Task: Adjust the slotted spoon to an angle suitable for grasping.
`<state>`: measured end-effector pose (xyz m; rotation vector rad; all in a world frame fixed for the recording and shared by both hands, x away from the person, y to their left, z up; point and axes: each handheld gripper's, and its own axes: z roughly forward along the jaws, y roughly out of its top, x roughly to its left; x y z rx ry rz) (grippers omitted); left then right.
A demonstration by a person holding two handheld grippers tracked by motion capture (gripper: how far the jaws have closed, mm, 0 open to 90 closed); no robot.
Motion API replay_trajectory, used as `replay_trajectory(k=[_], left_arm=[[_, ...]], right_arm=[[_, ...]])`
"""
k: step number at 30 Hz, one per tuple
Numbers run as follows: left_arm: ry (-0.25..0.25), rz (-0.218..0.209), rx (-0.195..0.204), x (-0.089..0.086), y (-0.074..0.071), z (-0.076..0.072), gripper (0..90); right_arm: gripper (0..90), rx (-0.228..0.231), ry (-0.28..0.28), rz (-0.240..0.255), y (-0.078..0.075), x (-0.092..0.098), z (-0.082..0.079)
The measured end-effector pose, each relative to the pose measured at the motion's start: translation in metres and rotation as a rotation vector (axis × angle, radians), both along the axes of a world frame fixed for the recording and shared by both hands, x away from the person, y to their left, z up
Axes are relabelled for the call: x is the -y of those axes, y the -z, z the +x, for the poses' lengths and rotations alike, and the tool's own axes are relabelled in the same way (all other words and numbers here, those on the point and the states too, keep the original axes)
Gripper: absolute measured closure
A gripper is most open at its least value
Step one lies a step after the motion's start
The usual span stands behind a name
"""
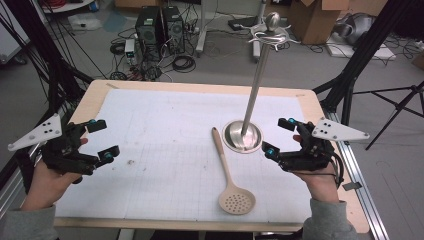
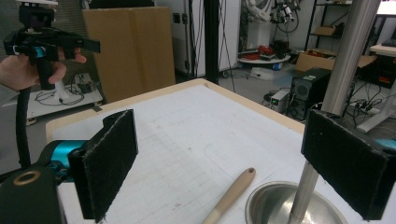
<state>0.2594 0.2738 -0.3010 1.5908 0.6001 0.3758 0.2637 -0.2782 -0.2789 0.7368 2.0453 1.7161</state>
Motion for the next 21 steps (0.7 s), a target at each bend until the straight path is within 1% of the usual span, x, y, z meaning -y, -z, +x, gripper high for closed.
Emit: replay_trajectory(k=[3, 7, 9, 15, 16, 18, 21], left_arm=[[0.0, -0.003, -0.001, 0.0, 0.0, 0.0, 2.6], [0.002, 0.0, -0.005, 0.001, 0.001, 0.0, 2.6], [0.003, 0.002, -0.006, 0.002, 0.001, 0.0, 2.6], [0.001, 0.0, -0.015, 0.002, 0.002, 0.001, 2.6], [0.001, 0.002, -0.015, 0.001, 0.003, 0.002, 2.6], [0.0, 0.0, -0.018, 0.002, 0.003, 0.001, 2.6], [0.0, 0.001, -0.018, 0.002, 0.003, 0.001, 2.6]], right_arm=[[9.8, 0.0, -0.004, -0.004, 0.001, 0.0, 0.001], [9.8, -0.018, -0.009, -0.013, 0.004, -0.003, 0.003], [9.8, -0.019, -0.01, -0.016, 0.005, -0.004, 0.003], [10.1, -0.045, -0.022, -0.04, 0.012, -0.009, 0.007], [10.6, -0.044, -0.024, -0.045, 0.013, -0.01, 0.009], [14.0, -0.061, -0.027, -0.052, 0.016, -0.011, 0.01], [14.5, -0.073, -0.039, -0.059, 0.02, -0.014, 0.012]])
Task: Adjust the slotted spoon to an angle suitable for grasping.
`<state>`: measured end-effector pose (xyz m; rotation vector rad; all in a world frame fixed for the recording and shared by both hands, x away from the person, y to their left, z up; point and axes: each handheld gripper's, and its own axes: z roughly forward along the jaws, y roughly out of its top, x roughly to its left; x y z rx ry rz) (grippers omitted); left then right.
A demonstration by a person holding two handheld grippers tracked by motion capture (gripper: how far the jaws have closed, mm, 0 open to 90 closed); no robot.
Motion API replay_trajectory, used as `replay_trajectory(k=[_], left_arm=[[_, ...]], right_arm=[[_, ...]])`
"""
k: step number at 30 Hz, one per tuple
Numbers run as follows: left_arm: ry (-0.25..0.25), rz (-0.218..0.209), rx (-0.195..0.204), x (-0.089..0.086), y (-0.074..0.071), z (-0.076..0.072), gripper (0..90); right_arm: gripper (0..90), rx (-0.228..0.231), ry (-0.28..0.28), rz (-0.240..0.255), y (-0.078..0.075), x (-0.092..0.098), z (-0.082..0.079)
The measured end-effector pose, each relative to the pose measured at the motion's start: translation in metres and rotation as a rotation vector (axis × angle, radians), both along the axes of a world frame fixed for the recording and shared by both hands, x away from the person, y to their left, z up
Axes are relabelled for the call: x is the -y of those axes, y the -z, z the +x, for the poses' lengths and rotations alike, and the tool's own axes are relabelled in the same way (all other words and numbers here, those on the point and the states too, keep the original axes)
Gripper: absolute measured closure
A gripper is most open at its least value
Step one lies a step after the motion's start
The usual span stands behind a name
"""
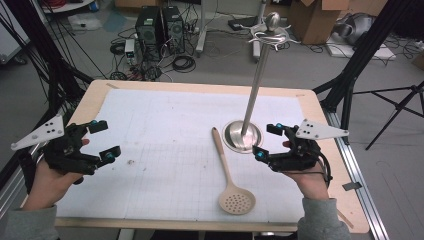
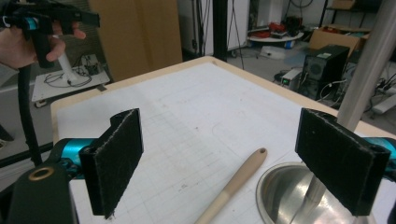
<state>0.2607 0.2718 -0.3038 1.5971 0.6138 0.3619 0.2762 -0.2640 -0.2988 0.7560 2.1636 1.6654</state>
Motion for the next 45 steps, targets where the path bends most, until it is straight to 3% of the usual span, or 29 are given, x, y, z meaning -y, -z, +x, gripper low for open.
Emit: replay_trajectory(k=[13, 19, 21, 30, 31, 37, 45], left_arm=[[-0.007, 0.007, -0.02, -0.002, 0.005, 0.001, 2.6], [-0.013, 0.009, -0.021, -0.003, 0.007, 0.0, 2.6], [-0.015, 0.016, -0.016, -0.003, 0.007, -0.001, 2.6], [-0.014, 0.038, -0.021, -0.002, 0.01, -0.002, 2.6], [-0.014, 0.039, -0.021, -0.001, 0.01, -0.002, 2.6], [-0.009, 0.052, -0.018, 0.0, 0.011, -0.001, 2.6], [-0.008, 0.053, -0.02, 0.0, 0.012, -0.001, 2.6]], right_arm=[[28.9, -0.054, -0.022, -0.071, 0.031, -0.011, 0.014], [43.2, -0.073, -0.022, -0.106, 0.038, -0.016, 0.017], [50.2, -0.079, -0.06, -0.094, 0.042, -0.018, 0.018], [66.2, -0.115, -0.039, -0.101, 0.053, -0.017, 0.023], [74.2, -0.128, -0.041, -0.097, 0.056, -0.017, 0.024], [80.0, -0.15, -0.054, -0.111, 0.061, -0.018, 0.025], [89.7, -0.132, -0.078, -0.164, 0.068, -0.024, 0.026]])
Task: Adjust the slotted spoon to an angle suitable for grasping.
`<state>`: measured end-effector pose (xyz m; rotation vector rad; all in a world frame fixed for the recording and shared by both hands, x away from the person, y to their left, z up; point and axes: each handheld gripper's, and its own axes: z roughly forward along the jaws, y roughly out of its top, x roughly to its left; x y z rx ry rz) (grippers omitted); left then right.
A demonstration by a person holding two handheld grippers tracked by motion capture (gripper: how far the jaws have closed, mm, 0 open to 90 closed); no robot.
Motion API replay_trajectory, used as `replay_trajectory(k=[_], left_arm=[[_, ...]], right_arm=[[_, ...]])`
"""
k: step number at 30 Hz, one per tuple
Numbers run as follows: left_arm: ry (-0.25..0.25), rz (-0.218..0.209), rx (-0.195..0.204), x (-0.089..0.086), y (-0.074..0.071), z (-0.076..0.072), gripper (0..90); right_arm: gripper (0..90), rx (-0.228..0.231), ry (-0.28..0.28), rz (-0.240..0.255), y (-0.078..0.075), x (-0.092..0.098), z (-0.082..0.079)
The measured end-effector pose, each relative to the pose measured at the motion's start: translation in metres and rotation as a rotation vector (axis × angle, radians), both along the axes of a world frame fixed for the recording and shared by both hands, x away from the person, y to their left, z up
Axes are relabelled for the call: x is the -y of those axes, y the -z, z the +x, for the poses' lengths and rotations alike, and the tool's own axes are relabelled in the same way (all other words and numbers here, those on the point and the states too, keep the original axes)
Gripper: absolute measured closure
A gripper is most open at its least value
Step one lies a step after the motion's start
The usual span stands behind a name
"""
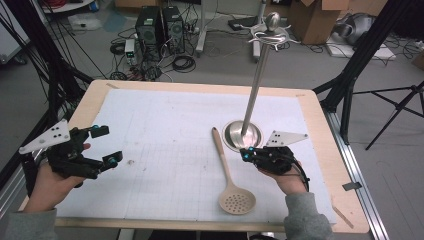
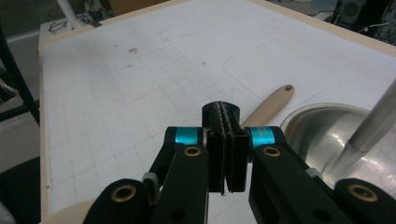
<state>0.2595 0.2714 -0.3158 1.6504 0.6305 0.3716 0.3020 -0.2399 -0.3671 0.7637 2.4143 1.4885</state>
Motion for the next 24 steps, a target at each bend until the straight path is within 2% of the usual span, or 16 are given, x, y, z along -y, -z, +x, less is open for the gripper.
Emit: replay_trajectory(k=[6, 11, 16, 19, 24], left_arm=[[-0.002, 0.006, -0.003, -0.001, 0.001, -0.001, 2.6], [-0.006, 0.003, -0.004, -0.002, 0.001, -0.001, 2.7], [-0.004, 0.006, -0.008, -0.001, 0.002, -0.001, 2.6], [-0.002, 0.011, -0.01, -0.001, 0.003, -0.001, 2.7], [-0.006, 0.011, -0.013, -0.002, 0.003, -0.002, 2.6]], right_arm=[[89.7, -0.027, -0.019, -0.044, 0.012, -0.006, 0.004], [89.7, -0.032, -0.029, -0.051, 0.02, -0.012, 0.005], [89.8, -0.031, -0.06, -0.102, 0.028, -0.021, 0.007], [89.8, -0.027, -0.074, -0.116, 0.033, -0.027, 0.007], [89.8, -0.068, -0.078, -0.131, 0.048, -0.035, 0.012]])
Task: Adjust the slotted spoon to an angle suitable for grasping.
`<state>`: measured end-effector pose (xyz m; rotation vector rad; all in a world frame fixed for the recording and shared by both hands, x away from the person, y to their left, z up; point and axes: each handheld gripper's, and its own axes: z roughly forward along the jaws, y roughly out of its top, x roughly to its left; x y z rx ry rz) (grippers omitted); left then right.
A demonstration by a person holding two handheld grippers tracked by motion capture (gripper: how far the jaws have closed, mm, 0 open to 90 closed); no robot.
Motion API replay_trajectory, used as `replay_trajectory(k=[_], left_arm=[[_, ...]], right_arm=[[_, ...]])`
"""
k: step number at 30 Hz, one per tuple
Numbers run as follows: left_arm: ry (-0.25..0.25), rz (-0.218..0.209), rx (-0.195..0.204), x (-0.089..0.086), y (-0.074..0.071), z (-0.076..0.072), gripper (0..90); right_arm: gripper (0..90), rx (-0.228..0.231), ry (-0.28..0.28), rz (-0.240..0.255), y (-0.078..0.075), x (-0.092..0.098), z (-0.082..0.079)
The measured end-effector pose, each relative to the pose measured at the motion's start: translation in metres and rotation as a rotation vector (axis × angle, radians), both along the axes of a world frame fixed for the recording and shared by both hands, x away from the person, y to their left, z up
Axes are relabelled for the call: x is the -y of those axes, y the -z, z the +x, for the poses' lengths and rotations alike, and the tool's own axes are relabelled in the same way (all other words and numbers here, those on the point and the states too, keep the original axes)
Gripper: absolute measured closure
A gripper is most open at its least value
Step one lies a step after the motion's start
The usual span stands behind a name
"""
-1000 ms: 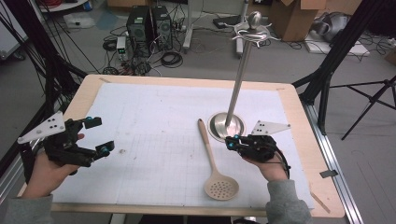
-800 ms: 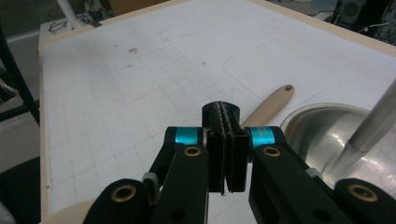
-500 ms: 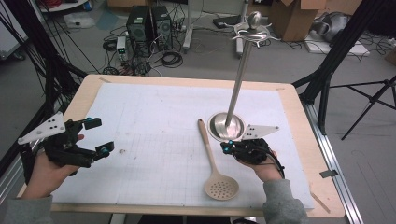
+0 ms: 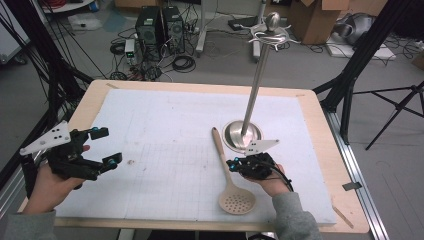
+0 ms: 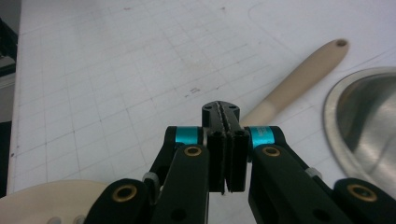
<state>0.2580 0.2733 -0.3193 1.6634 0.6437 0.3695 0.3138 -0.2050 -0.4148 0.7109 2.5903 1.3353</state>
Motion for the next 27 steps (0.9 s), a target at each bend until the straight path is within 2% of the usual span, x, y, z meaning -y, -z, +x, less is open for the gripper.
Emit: replay_trajectory(k=[4, 14, 19, 27], left_arm=[[-0.003, -0.001, -0.003, -0.001, 0.001, 0.0, 2.7], [-0.006, -0.001, -0.01, -0.002, 0.003, 0.001, 2.6], [-0.006, 0.002, -0.012, -0.002, 0.004, 0.002, 2.6], [-0.007, 0.001, -0.02, -0.003, 0.005, 0.003, 2.6]], right_arm=[[89.7, -0.008, -0.026, -0.022, 0.009, -0.01, 0.002], [89.7, -0.024, -0.034, -0.04, 0.016, -0.017, 0.004], [89.8, -0.014, -0.048, -0.047, 0.02, -0.021, 0.006], [89.7, -0.033, -0.067, -0.069, 0.024, -0.024, 0.006]])
